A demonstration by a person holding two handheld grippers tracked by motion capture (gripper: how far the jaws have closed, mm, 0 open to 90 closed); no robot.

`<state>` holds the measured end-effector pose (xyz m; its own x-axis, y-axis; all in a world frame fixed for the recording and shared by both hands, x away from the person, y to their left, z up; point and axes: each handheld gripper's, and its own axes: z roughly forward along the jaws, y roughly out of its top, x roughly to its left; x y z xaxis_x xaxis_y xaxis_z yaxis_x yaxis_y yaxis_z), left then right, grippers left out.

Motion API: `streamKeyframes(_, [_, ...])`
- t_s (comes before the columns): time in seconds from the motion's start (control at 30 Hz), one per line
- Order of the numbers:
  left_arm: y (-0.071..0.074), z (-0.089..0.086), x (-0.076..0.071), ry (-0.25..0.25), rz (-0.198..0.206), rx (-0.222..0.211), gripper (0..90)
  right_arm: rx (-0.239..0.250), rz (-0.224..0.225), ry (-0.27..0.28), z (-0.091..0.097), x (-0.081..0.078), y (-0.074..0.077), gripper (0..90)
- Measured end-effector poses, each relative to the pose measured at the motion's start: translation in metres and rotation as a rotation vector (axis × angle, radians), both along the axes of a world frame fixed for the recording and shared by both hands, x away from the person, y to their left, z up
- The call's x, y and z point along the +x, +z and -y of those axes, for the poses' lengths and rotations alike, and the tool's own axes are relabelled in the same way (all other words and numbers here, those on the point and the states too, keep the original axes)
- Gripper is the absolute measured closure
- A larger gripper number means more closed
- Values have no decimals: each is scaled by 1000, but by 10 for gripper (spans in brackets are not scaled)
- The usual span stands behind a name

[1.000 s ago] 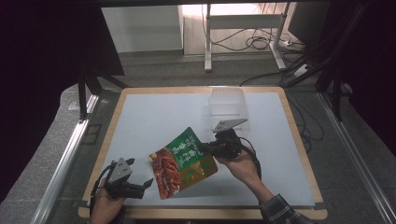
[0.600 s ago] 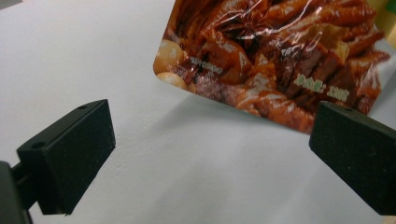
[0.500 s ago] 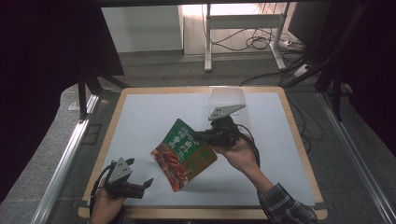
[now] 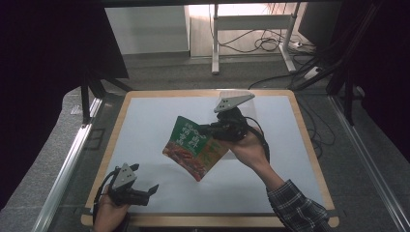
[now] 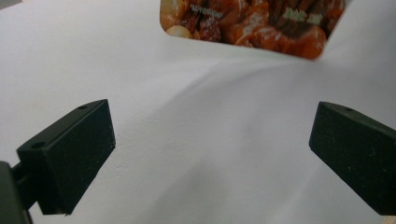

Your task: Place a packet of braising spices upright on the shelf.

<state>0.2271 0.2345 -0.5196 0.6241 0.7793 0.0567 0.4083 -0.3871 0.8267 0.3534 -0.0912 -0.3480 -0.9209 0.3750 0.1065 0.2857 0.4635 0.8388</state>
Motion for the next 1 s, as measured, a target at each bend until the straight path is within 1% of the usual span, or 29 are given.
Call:
streamKeyframes(0.03, [0, 0, 0, 0, 0, 1, 3, -4, 7, -4, -1, 1, 4, 898])
streamKeyframes(0.13, [0, 0, 0, 0, 0, 0, 3, -12, 20, -7, -1, 3, 7, 898])
streamKeyframes(0.17, [0, 0, 0, 1, 1, -2, 2, -16, 29, -17, -1, 5, 10, 898])
streamKeyframes(0.3, [0, 0, 0, 3, 2, -5, 3, -12, 35, -28, 0, 9, 13, 898])
streamKeyframes(0.33, [0, 0, 0, 3, 2, -4, 2, -7, 39, -36, 1, 12, 15, 899])
streamKeyframes(0.4, [0, 0, 0, 2, 1, -4, 2, -6, 38, -38, 1, 13, 16, 899])
streamKeyframes(0.5, [0, 0, 0, 2, 2, -2, 2, 0, 41, -44, 2, 18, 23, 898])
streamKeyframes(0.6, [0, 0, 0, 2, 2, -2, 3, 0, 43, -43, 2, 20, 26, 898])
streamKeyframes(0.73, [1, 0, -1, 2, 2, -4, 3, 1, 44, -32, 0, 28, 34, 898])
streamKeyframes(0.87, [1, 0, -1, 2, 3, -4, 2, -2, 40, -41, -3, 34, 40, 898])
streamKeyframes(0.9, [1, 0, -1, 3, 3, -5, 2, -7, 47, -45, -5, 37, 44, 898])
streamKeyframes(1.0, [1, 0, -1, 3, 4, -6, 2, -9, 50, -49, -7, 40, 47, 898])
